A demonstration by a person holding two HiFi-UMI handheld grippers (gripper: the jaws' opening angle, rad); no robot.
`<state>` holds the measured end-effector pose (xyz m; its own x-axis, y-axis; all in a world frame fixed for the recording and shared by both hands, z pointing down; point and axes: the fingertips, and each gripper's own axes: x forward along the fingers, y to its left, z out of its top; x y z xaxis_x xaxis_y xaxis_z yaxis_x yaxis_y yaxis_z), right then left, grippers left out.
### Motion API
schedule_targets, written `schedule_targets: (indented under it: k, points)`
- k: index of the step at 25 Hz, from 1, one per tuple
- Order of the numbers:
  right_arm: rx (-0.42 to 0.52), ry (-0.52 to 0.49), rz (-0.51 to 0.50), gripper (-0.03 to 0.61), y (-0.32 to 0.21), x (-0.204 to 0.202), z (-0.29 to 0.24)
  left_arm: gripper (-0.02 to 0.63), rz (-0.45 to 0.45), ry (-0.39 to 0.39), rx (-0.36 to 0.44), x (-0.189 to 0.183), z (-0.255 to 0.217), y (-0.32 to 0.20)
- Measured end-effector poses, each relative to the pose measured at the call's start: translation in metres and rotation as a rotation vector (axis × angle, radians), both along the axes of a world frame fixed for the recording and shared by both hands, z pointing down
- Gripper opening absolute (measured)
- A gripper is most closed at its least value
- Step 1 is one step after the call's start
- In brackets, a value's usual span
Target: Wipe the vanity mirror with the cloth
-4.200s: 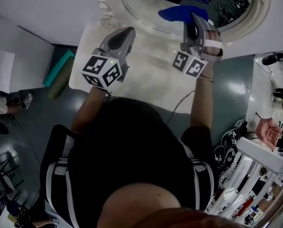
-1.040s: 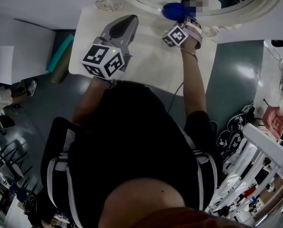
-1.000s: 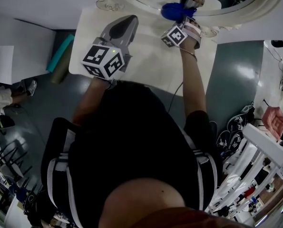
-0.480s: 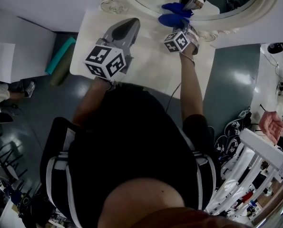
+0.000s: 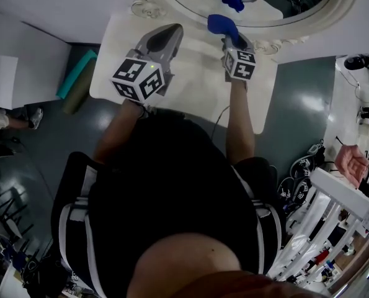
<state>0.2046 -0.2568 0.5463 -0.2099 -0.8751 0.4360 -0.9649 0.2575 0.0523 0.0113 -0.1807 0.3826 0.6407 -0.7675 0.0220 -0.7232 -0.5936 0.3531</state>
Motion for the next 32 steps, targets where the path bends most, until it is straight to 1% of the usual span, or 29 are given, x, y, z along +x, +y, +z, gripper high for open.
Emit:
schedule_targets:
  k: [3,5,9,11,13,16,20,26,32]
  points:
    - [0.007,-0.239,0.026,0.069,0.013,-0.004,-0.014,0.009,-0.006,0.0,-0.005,-0.002,0.004,0.0]
    - [0.017,-0.376,0.04,0.069,0.023,-0.006,-0.023,0.009,-0.009,0.0,-0.007,-0.003,0.006,0.001]
    - [0.028,-0.604,0.061,0.069,0.052,-0.011,-0.041,0.009,-0.003,0.003,-0.02,0.001,0.013,0.005]
    - [0.025,-0.689,0.078,0.069,0.071,-0.013,-0.041,0.009,0.005,0.001,-0.031,0.003,0.018,0.009]
    - [0.031,-0.702,0.09,0.069,0.087,-0.015,-0.04,0.009,0.016,-0.005,-0.041,0.007,0.024,0.013]
    - [0.061,-0.663,0.106,0.069,0.1,-0.013,-0.047,0.009,0.03,-0.014,-0.049,0.012,0.029,0.017]
    - [0.087,-0.66,0.113,0.069,0.112,-0.013,-0.059,0.009,0.047,-0.018,-0.052,0.019,0.03,0.019]
    - [0.098,-0.615,0.106,0.069,0.118,-0.019,-0.062,0.009,0.063,-0.014,-0.053,0.023,0.03,0.019]
    - [0.112,-0.602,0.095,0.069,0.12,-0.017,-0.071,0.009,0.069,-0.007,-0.06,0.027,0.028,0.021]
